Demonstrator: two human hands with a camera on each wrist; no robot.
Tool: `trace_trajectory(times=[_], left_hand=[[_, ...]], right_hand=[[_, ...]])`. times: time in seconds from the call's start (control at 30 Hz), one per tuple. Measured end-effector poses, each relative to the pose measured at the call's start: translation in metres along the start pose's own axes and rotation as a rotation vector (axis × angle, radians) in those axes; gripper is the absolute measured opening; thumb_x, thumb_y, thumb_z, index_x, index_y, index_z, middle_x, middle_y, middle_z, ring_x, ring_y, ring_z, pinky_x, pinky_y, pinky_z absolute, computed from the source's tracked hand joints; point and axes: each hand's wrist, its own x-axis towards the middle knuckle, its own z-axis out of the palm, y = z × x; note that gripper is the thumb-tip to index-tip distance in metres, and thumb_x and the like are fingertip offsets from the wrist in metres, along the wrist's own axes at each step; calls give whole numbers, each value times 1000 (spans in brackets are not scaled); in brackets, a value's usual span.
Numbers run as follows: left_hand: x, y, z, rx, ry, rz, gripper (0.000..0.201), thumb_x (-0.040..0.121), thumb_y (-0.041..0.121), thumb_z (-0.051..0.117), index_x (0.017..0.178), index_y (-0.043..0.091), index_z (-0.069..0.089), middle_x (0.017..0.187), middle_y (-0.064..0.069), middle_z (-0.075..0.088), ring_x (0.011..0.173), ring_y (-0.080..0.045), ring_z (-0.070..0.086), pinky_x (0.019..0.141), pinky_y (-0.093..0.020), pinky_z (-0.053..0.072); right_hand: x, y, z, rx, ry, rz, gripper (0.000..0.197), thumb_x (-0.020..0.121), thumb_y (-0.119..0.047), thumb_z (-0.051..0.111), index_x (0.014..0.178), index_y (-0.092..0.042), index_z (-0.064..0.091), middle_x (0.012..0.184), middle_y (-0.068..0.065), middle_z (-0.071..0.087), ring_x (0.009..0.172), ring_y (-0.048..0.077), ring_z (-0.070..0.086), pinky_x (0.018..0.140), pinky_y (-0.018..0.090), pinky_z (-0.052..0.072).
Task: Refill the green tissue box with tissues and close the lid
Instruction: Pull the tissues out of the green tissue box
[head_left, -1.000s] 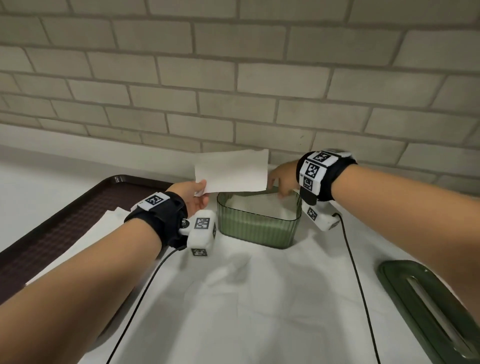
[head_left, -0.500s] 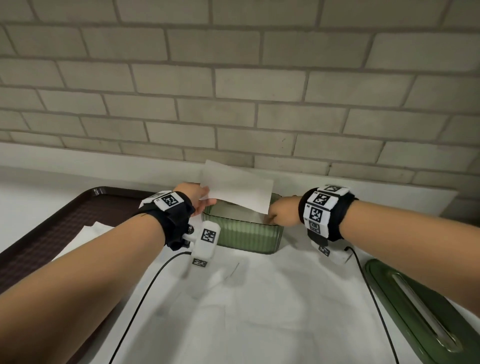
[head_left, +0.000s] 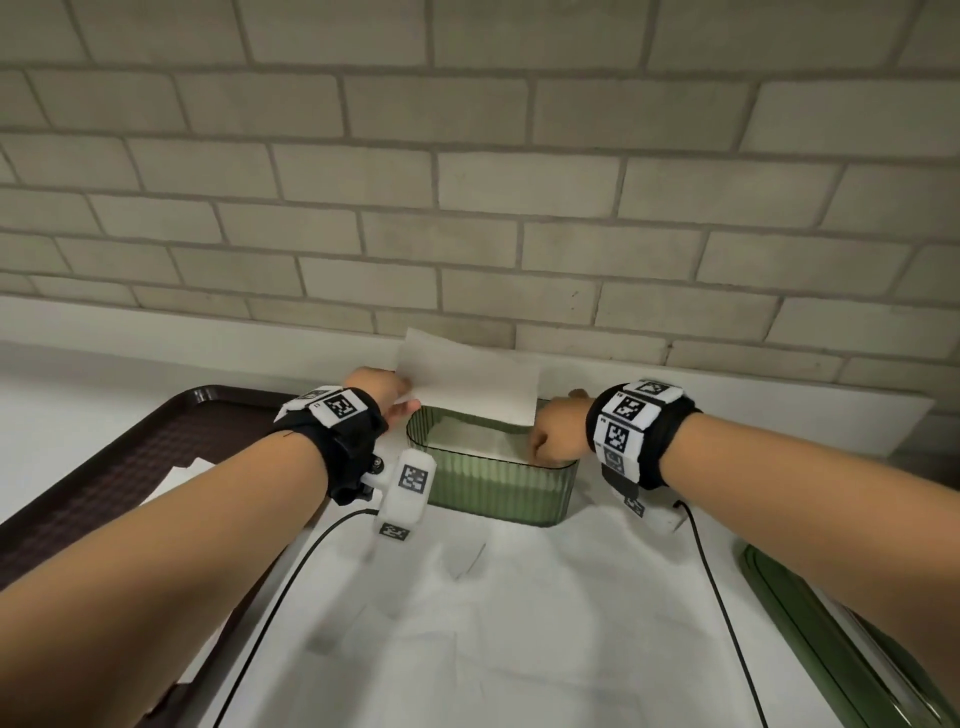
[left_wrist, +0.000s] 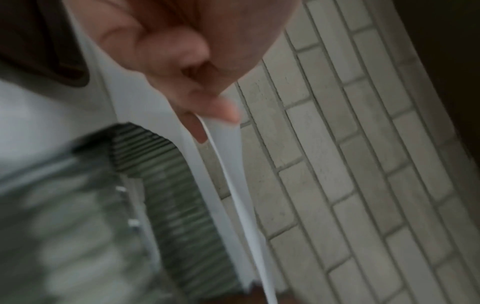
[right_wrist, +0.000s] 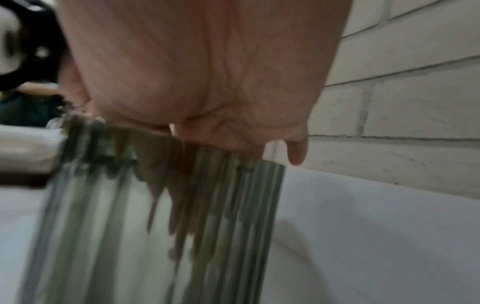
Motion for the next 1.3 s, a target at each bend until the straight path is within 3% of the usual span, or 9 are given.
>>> trace_trajectory(times=[0.1,0.27,0.4,0.5,0.6,0.67,0.83,1.1,1.3], left_hand=[[0,-2,2,164,25,7,32,98,11,43,66,7,41,29,-1,44,13,-5,33,24,-5,17],[0,-4,11,220,-12,-13,32,97,12,47,66,11,39,22,2,39,15,-4,34,22,-9,19],[-4,-5,22,286,-21,-7,25,95,13,51,72,8,43,36,-3,49,15,-5,38,22,-9,17],[-6,-7,28,462,-14,97,12,91,19,57,100,12,52,65,-3,60,24,-4,49,26,-12,29],[-4,-12,25,836,-8,283,24,86,22,61,102,4,62,80,-5,68,69,-18,69,62,-26,56],[-3,-15,23,969,5,335,25,83,21,63,103,6,66,98,-10,69,89,-27,66,78,-32,56],[-22,-25,20,1080,54,557,14,82,32,61,92,24,54,93,-1,60,90,-24,60,73,-30,47],[-77,-62,48,1133,-483,694,17,77,44,68,77,29,60,66,15,50,69,-6,50,69,-24,43],[-109,-100,70,1137,-926,524,38,65,47,79,95,27,65,89,16,63,78,-2,55,77,-17,46]], right_hand=[[3,15,-12,317,229,65,25,90,-20,51,110,-13,65,100,2,62,93,19,53,77,25,39],[-11,22,-14,1161,377,78,9,91,-10,55,98,-4,56,77,6,56,55,3,59,55,13,44],[-9,28,7,852,366,148,47,80,-29,73,116,-16,45,83,-3,54,78,14,54,64,23,40],[-5,26,17,767,408,166,45,81,-27,71,115,-16,43,81,-2,53,82,20,54,73,28,43],[-2,21,20,574,421,164,43,86,-27,64,121,-19,40,81,-2,53,83,22,51,87,34,38],[0,19,20,483,404,163,45,88,-28,60,126,-20,38,86,2,56,86,24,51,94,35,32],[-5,17,21,275,498,102,48,88,-33,56,130,-17,40,107,5,55,106,27,53,98,39,27],[-28,25,33,248,567,19,38,87,-24,56,125,-18,54,124,7,47,112,25,49,100,35,26],[-73,15,44,350,573,-160,16,85,-16,57,99,-15,65,85,1,61,71,15,55,74,31,47]])
